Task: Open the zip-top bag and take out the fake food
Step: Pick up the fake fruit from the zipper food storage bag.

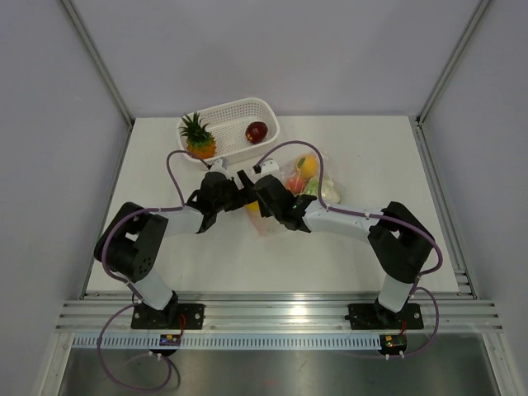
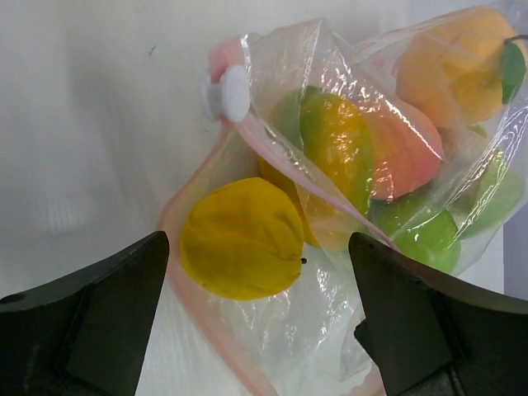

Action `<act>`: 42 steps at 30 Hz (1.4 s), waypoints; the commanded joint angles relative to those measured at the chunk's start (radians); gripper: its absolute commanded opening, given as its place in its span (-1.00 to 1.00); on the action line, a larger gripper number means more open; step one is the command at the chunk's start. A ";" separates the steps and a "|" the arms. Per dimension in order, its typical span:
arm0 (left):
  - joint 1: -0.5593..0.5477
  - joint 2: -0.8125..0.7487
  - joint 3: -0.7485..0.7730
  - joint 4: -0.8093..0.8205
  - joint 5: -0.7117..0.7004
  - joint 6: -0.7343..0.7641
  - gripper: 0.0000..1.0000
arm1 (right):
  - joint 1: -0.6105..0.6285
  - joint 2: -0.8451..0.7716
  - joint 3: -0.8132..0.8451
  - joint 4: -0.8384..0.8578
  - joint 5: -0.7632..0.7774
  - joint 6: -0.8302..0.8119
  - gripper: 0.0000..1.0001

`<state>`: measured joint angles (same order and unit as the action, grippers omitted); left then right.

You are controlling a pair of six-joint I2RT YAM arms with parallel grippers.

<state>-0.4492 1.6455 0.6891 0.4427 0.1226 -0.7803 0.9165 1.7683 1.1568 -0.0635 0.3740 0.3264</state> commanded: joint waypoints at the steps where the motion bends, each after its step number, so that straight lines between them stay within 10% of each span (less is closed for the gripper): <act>1: -0.020 0.033 0.059 0.011 -0.021 0.032 0.87 | 0.008 -0.049 -0.006 0.051 0.017 0.022 -0.92; 10: -0.025 0.099 0.130 -0.097 -0.034 0.036 0.83 | 0.007 -0.053 -0.014 0.051 0.035 0.033 -0.96; 24: -0.025 0.097 0.156 -0.139 0.000 0.065 -0.13 | 0.008 -0.037 0.003 0.025 0.089 0.059 -1.00; 42: -0.023 -0.033 0.101 -0.124 0.058 0.062 -0.18 | -0.145 -0.020 -0.023 0.007 -0.050 0.172 -1.00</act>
<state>-0.4706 1.6814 0.7952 0.2806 0.1551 -0.7364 0.7788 1.7660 1.1381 -0.0742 0.3710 0.4641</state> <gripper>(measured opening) 0.624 0.043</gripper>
